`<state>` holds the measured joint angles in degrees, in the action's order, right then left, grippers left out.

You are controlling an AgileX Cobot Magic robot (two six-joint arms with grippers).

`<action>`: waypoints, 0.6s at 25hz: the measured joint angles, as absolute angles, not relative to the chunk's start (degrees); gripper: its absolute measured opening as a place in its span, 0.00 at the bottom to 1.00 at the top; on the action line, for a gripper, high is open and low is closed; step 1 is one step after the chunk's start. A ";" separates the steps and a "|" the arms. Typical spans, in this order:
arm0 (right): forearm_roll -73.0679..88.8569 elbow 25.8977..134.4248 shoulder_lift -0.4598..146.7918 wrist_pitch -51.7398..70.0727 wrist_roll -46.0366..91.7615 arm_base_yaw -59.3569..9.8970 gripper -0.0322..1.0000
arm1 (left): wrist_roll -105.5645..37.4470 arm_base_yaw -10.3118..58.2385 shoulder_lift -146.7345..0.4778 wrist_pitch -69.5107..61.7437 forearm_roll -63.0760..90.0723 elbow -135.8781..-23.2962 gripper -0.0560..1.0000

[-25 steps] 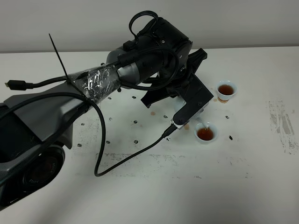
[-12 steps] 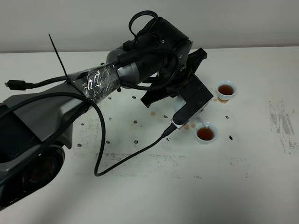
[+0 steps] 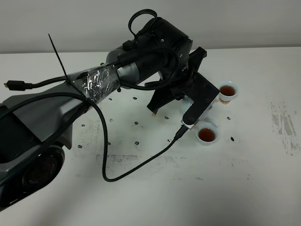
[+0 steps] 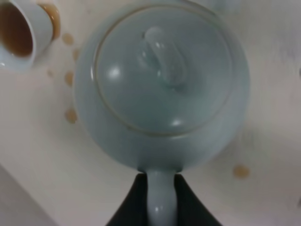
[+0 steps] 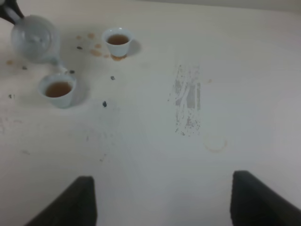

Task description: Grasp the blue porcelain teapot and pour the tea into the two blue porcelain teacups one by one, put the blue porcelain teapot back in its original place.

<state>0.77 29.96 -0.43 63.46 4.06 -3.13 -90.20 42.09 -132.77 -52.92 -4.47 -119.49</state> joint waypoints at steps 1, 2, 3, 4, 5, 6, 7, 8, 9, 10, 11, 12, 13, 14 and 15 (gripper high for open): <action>0.77 29.96 -0.43 63.46 4.06 -3.13 0.59 | -89.36 41.76 -132.57 -52.92 -2.84 -119.49 0.06; 0.77 29.96 -0.43 63.46 4.06 -3.13 0.59 | -88.66 41.21 -132.24 -53.06 -1.05 -119.49 0.06; 0.77 29.96 -0.43 63.46 4.06 -3.13 0.59 | -87.79 40.52 -131.73 -53.35 1.22 -119.43 0.06; 0.77 29.96 -0.43 63.46 4.06 -3.13 0.59 | -87.01 39.85 -131.24 -53.71 3.26 -119.43 0.06; 0.83 29.96 -0.43 63.46 4.06 -3.13 0.59 | -86.26 38.79 -130.55 -54.34 5.89 -119.43 0.06; 0.82 29.96 -0.43 63.46 4.06 -3.13 0.59 | -85.71 37.57 -129.86 -55.34 8.92 -119.43 0.06; 0.82 29.96 -0.43 63.46 4.06 -3.13 0.59 | -85.21 36.44 -129.29 -56.56 11.51 -119.43 0.06; 0.82 29.96 -0.43 63.46 4.06 -3.13 0.59 | -84.85 34.93 -128.76 -57.70 14.70 -119.43 0.06; 0.82 29.96 -0.43 63.46 4.06 -3.13 0.59 | -84.72 32.98 -128.24 -59.08 18.08 -119.43 0.06; 0.82 29.96 -0.43 63.46 4.06 -3.13 0.59 | -84.65 31.55 -128.07 -60.32 21.06 -119.43 0.06; 0.82 29.96 -0.43 63.46 4.06 -3.13 0.59 | -84.60 30.07 -128.08 -61.19 24.70 -119.43 0.06; 0.82 29.96 -0.43 63.46 4.06 -3.13 0.59 | -84.53 28.04 -128.08 -62.58 29.02 -119.43 0.06; 0.82 29.96 -0.43 63.46 4.06 -3.13 0.59 | -84.47 26.65 -128.23 -63.50 31.77 -119.43 0.06; 0.82 29.96 -0.43 63.46 4.06 -3.13 0.59 | -84.42 25.37 -128.53 -64.53 34.43 -119.43 0.06; 0.82 29.96 -0.43 63.46 4.06 -3.13 0.59 | -84.42 23.87 -129.00 -65.44 37.88 -119.43 0.06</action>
<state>0.82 29.96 -0.43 63.46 4.06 -3.13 -84.42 23.87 -129.00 -65.44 37.88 -119.43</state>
